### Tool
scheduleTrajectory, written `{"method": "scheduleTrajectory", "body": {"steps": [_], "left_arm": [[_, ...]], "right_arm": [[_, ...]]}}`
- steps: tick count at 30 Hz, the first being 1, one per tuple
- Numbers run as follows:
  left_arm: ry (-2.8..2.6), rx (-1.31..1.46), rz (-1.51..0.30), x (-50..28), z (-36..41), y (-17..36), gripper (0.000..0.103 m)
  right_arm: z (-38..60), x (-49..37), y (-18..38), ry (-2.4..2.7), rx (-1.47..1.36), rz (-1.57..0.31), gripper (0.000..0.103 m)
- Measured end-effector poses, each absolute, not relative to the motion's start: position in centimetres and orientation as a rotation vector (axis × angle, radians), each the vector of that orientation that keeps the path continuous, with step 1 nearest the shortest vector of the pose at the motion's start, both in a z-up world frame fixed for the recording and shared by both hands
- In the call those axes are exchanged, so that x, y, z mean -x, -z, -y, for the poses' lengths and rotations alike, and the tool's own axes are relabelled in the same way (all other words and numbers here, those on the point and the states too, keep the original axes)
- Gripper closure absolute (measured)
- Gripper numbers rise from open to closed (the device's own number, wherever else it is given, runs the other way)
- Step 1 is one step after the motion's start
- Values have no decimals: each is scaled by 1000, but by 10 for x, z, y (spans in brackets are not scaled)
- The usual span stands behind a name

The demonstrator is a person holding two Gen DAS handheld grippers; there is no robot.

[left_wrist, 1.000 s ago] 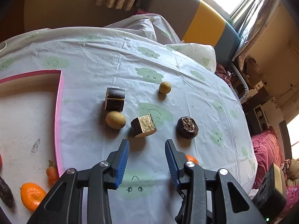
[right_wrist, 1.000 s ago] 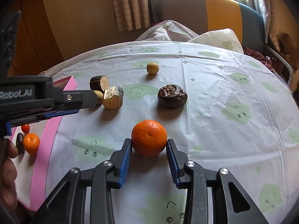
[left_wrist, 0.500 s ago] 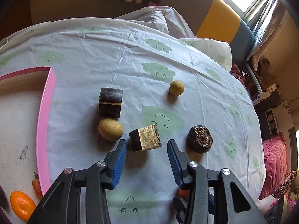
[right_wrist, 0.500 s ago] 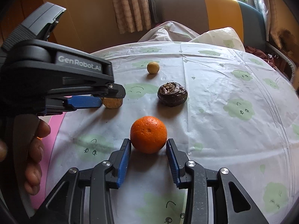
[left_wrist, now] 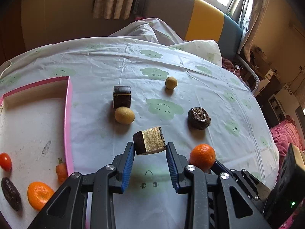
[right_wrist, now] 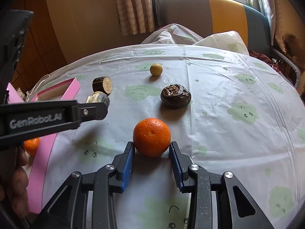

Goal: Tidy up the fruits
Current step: 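Grasp the gold foil-wrapped cube with the left gripper, then place the gold cube in the tray with the left gripper while the right gripper holds the mandarin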

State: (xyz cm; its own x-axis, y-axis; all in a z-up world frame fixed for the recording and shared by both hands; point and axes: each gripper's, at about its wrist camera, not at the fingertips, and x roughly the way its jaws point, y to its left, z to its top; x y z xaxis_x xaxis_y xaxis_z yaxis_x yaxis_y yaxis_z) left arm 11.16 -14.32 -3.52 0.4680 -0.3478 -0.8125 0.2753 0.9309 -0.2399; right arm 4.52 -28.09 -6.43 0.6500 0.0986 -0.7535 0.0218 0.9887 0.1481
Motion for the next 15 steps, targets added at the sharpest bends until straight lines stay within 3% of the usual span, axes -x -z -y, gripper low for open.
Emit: {"method": "scheduleTrajectory", "body": {"steps": [15], "left_arm": [[286, 84, -870, -76, 54, -8, 69]], "right_arm": [[274, -48, 66, -15, -103, -874, 65]]}}
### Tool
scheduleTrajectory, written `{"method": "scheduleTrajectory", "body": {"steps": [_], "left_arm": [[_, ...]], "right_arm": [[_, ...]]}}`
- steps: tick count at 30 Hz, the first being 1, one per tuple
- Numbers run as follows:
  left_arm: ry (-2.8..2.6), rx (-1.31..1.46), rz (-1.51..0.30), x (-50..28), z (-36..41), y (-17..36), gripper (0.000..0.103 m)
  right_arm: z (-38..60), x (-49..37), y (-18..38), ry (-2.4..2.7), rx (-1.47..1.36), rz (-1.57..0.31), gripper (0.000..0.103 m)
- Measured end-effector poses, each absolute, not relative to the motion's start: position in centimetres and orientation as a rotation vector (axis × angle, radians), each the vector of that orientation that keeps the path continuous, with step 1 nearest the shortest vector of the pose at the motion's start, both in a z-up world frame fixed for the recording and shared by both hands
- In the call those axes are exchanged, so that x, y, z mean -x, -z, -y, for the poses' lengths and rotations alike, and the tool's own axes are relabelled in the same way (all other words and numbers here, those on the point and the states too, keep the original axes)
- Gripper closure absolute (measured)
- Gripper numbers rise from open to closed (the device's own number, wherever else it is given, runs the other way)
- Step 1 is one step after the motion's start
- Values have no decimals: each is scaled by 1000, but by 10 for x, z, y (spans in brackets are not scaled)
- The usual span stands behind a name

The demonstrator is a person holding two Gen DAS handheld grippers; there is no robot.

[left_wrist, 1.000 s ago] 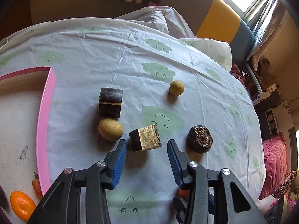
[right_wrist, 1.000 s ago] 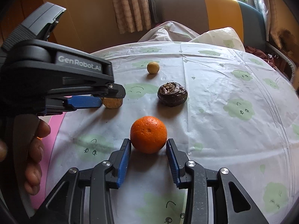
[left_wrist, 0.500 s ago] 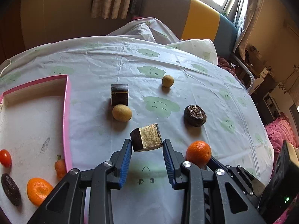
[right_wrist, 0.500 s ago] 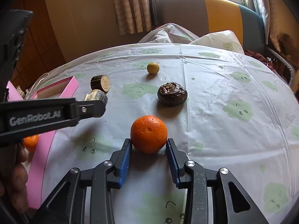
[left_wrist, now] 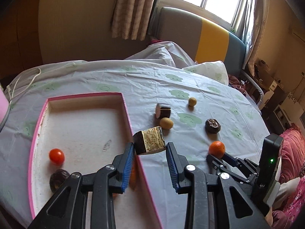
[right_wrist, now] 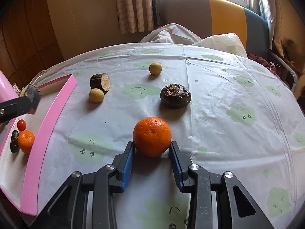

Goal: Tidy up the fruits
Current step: 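Place the gold cube in the tray with the left gripper while the right gripper holds the mandarin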

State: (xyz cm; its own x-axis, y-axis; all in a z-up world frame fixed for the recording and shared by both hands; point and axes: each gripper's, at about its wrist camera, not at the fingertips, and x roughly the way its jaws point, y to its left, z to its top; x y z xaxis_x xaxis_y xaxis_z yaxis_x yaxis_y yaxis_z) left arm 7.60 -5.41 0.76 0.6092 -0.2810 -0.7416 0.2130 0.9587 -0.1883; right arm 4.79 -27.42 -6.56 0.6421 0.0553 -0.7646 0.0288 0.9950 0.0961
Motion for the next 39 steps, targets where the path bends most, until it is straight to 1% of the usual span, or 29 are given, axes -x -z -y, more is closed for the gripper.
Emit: {"method": "scheduleTrajectory", "body": {"steps": [7, 11, 22, 39], "left_arm": [[144, 87, -884, -96, 1, 8, 69], [102, 88, -899, -105, -13, 18, 69], [78, 89, -921, -110, -14, 25, 67], [82, 109, -908, -81, -21, 19, 67]], "right_arm": [[270, -49, 66, -4, -68, -881, 65], [269, -49, 66, 1, -54, -882, 65], [268, -49, 67, 2, -41, -879, 65], [268, -48, 67, 3, -38, -877, 65]]}}
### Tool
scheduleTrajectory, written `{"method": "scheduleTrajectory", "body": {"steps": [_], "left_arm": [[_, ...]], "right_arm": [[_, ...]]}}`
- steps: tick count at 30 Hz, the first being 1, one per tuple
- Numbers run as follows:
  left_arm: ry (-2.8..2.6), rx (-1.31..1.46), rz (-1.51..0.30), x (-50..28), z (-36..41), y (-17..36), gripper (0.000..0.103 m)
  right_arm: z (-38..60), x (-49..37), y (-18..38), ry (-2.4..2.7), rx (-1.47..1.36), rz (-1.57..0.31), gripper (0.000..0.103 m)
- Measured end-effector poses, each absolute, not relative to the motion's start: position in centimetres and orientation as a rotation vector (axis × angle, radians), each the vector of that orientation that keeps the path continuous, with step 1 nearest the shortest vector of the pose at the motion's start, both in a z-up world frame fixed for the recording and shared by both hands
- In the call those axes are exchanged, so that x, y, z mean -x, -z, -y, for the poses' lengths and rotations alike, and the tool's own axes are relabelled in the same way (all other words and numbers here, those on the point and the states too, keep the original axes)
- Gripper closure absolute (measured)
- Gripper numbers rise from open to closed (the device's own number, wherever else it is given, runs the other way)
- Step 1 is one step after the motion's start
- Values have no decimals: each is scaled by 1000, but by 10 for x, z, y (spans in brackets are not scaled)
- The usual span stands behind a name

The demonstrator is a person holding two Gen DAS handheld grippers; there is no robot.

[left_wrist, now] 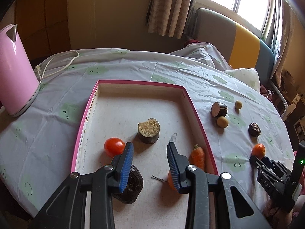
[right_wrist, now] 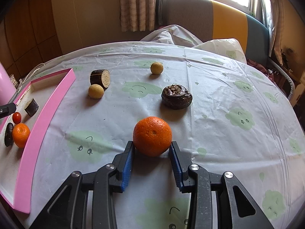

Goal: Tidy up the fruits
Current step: 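Place the gold cube in the tray with the left gripper while the right gripper holds the mandarin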

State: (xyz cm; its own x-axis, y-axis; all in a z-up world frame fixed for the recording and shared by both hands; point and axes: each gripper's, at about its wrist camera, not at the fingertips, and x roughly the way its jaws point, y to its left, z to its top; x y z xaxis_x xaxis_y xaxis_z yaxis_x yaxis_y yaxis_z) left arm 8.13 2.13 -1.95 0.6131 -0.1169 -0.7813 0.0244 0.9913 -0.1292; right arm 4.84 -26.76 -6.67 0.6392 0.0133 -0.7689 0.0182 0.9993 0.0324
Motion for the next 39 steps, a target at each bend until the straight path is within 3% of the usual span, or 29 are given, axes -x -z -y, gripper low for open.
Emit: {"method": "scheduleTrajectory", "body": {"steps": [29, 39], "left_arm": [[76, 120, -918, -41, -43, 30, 67], [50, 145, -904, -36, -59, 28, 66]], "right_arm": [[264, -50, 64, 15, -11, -899, 66], [238, -47, 42, -127, -116, -897, 68]]}}
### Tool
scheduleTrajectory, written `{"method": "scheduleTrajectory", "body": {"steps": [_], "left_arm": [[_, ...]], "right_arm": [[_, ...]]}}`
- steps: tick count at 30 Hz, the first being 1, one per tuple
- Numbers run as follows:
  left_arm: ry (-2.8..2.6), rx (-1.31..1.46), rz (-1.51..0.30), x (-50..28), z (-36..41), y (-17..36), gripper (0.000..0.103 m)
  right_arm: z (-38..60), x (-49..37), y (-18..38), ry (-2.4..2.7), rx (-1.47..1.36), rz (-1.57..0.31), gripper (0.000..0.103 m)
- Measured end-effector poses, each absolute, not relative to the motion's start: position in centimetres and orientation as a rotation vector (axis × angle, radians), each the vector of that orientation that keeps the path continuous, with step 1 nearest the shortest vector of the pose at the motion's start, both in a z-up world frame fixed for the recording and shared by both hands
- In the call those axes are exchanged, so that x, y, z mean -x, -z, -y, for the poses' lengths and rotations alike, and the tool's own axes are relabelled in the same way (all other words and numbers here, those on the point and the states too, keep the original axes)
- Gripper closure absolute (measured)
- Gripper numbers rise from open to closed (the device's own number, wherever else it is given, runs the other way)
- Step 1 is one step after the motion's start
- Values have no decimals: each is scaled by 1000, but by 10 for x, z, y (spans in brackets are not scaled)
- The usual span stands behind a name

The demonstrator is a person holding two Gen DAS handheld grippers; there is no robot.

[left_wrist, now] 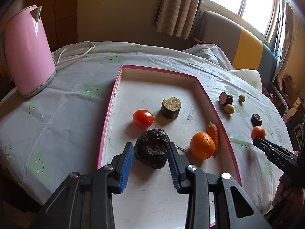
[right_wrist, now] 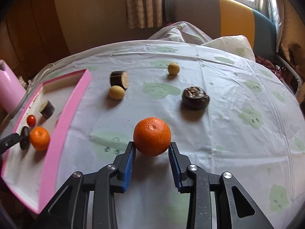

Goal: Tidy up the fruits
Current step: 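Place the gold cube in the tray with the left gripper while the right gripper holds the mandarin, then carry the mandarin into the tray and open the right gripper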

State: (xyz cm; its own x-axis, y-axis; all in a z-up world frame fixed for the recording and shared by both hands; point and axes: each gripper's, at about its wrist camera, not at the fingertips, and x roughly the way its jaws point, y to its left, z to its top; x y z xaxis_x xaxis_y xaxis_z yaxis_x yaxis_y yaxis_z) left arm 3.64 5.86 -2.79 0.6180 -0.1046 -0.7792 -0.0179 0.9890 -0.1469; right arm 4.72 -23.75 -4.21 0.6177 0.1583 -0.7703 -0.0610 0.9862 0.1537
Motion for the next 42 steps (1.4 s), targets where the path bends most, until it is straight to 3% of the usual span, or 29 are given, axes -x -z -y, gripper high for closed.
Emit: {"method": "scheduleTrajectory", "body": {"steps": [4, 6, 7, 11, 19, 21, 22, 23, 25, 33, 39, 42], "left_arm": [[42, 157, -897, -35, -64, 26, 67], [41, 163, -897, -35, -66, 26, 66], [41, 164, -898, -34, -66, 27, 66], [38, 175, -903, -33, -69, 28, 66], [50, 193, -911, -35, -68, 31, 66], [56, 187, -913, -36, -65, 31, 66], [59, 184, -913, -35, -64, 31, 66], [62, 183, -912, -35, -63, 30, 66], [63, 181, -909, -34, -62, 29, 67], [62, 179, -913, -34, -61, 29, 67], [65, 171, -915, -34, -59, 28, 67], [67, 168, -917, -35, -57, 29, 67]], "right_arm": [[202, -51, 23, -264, -126, -864, 71], [182, -55, 15, -322, -110, -852, 89], [173, -58, 12, -345, -105, -849, 91], [141, -70, 8, -374, -18, -857, 91], [177, -56, 26, -337, -107, -907, 90], [180, -51, 26, -331, -109, -896, 84], [181, -50, 25, -327, -107, -893, 68], [181, -49, 23, -316, -103, -890, 43], [183, -45, 21, -296, -94, -867, 23], [198, -51, 32, -196, -21, -850, 26], [218, -68, 39, -110, -8, -867, 39], [230, -76, 48, -67, -7, -894, 50]]}}
